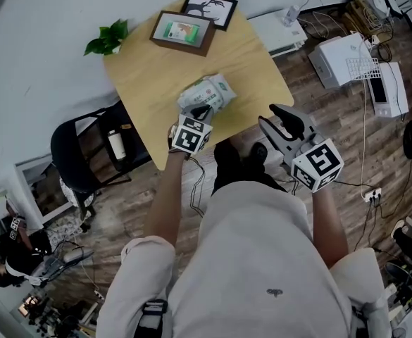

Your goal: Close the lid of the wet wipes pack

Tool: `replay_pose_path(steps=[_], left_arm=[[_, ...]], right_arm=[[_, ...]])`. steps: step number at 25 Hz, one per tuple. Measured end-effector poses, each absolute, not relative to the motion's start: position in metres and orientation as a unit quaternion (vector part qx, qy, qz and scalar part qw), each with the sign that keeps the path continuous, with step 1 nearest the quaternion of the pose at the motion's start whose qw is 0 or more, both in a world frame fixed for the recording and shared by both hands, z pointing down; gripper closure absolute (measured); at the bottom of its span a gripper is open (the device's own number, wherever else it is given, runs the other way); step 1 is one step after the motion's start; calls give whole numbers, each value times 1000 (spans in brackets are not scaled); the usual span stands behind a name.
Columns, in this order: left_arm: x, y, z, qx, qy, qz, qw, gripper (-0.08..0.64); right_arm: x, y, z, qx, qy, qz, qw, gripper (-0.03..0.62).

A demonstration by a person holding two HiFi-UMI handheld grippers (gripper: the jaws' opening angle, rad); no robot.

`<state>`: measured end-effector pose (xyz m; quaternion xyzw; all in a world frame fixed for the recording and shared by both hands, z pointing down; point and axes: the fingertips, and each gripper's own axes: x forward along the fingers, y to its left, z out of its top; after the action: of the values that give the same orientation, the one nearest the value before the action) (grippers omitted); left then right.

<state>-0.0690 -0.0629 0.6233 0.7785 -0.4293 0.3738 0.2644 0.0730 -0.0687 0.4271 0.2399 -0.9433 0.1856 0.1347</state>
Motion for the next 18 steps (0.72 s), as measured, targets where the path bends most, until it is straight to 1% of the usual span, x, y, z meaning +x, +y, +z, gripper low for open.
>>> replay_pose_path(steps=[7,18], left_arm=[[-49,-34,587,775,-462,353,248,540],[-16,22,563,764,-498,320,257,547]], right_arm=[[90,-47,417,223,-952,169,122,454],[113,-21,408,207,-960,153,110,468]])
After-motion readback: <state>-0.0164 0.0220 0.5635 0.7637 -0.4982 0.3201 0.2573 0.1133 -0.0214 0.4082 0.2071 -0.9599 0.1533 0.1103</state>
